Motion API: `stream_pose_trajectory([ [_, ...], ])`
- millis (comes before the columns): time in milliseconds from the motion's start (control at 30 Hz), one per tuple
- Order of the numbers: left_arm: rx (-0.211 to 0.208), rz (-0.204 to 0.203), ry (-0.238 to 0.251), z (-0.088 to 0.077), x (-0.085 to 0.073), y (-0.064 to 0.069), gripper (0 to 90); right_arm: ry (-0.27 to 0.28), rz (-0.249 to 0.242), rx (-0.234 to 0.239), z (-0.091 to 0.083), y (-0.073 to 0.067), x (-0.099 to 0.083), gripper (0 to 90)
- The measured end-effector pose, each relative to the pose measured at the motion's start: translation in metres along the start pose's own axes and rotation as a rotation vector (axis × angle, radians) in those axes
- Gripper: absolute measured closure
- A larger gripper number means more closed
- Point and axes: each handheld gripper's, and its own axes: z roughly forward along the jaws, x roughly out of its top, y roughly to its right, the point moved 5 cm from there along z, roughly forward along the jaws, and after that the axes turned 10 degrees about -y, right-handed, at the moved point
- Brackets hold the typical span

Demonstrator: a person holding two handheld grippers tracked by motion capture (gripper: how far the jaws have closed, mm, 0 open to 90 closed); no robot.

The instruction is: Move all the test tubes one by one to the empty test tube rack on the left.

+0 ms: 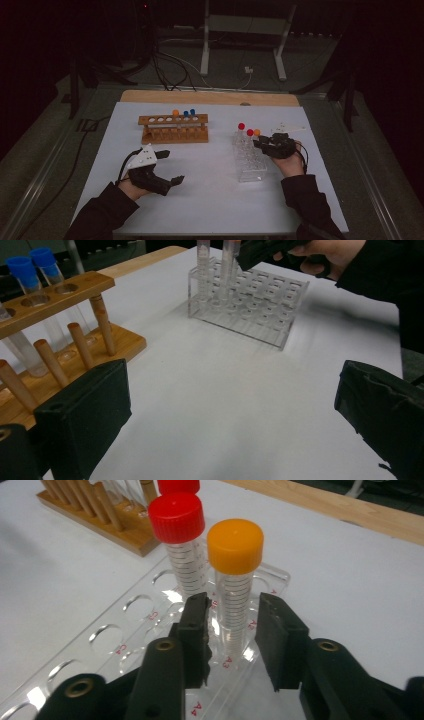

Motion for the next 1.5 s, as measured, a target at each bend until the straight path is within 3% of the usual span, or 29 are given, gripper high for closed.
stream_pose_trajectory([
  [167,0.002,0.003,-0.001,0.0,0.0,0.0,2.4,0.007,-0.007,0.003,0.001,-0.001,0.002,70.8],
  [500,0.0,-0.007,0.002,-0.001,0.0,-0.001,2.4,0.018,-0.028,-0.041,0.0,-0.003,0.004,74.8],
  [700,0.0,-0.007,-0.002,0.0,0.0,-0.001,2.4,0.039,-0.05,-0.074,-0.015,-0.007,0.012,75.0],
  [1167,-0.005,0.001,0.001,-0.001,0.001,0.001,2.4,0.11,-0.049,-0.113,-0.058,-0.014,0.026,75.0],
  [1333,-0.012,0.002,0.004,-0.002,0.004,0.002,2.4,0.133,-0.055,-0.077,-0.073,-0.023,0.029,75.0],
  [1500,-0.017,0.009,0.005,-0.003,0.006,0.005,2.4,0.135,-0.084,-0.009,-0.075,-0.045,0.032,75.0],
])
